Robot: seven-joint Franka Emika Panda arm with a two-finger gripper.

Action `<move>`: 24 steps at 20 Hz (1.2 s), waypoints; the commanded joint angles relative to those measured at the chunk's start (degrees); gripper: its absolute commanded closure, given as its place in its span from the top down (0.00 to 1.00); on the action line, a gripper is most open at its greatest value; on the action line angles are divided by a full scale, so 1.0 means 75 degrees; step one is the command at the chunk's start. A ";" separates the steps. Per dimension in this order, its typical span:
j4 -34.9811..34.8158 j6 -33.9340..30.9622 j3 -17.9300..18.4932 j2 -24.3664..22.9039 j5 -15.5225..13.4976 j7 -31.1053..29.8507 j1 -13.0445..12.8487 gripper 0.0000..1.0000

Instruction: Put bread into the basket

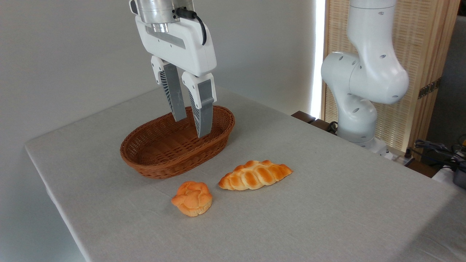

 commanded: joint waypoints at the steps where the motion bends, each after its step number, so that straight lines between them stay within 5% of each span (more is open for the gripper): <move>1: 0.0225 -0.0237 0.0081 0.0083 -0.0018 0.0079 -0.0004 1.00; 24: 0.0190 -0.0003 0.0058 0.0106 -0.0018 0.0068 -0.0015 1.00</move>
